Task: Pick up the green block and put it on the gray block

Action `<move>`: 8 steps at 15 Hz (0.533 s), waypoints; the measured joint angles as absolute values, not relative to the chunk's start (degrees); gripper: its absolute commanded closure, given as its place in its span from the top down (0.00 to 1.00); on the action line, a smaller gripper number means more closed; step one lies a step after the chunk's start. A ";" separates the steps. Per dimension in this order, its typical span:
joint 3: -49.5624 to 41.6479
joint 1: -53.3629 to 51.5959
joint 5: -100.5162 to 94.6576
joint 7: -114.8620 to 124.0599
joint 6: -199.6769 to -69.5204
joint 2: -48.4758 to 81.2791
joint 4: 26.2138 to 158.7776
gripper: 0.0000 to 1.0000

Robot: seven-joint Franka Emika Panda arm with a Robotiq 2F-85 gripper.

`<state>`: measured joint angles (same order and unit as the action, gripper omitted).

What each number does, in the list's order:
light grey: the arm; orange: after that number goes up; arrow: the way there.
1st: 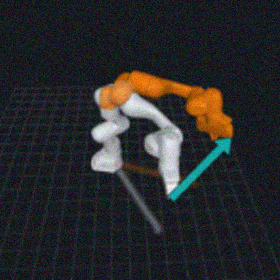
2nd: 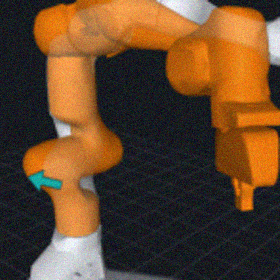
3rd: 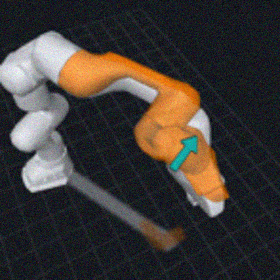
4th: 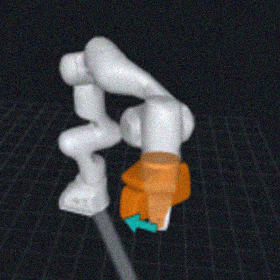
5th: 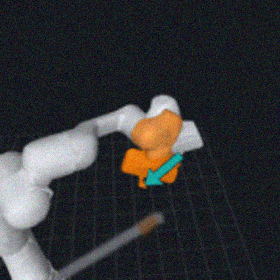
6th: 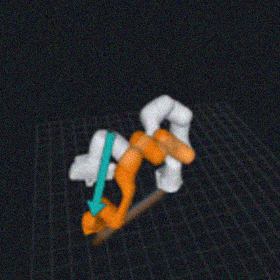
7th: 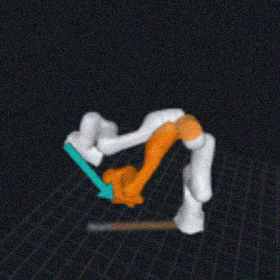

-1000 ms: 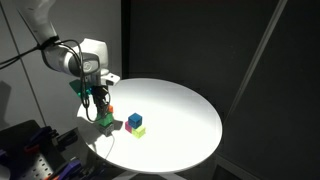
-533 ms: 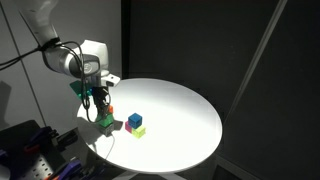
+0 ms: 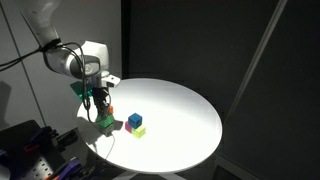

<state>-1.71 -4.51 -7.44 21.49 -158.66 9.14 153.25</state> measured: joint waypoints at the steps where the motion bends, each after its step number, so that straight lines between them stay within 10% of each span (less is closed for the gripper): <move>1: -1.78 -4.60 -7.44 21.49 -158.66 9.23 153.16 0.29; 2: -1.86 -4.68 -7.44 21.49 -158.67 9.31 153.10 0.29; 3: -1.96 -4.78 -7.44 21.49 -158.67 9.36 153.06 0.76; 8: -2.07 -5.02 -7.44 21.49 -158.67 9.52 153.00 1.00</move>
<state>-2.07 -5.02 -7.44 21.49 -158.67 9.52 153.00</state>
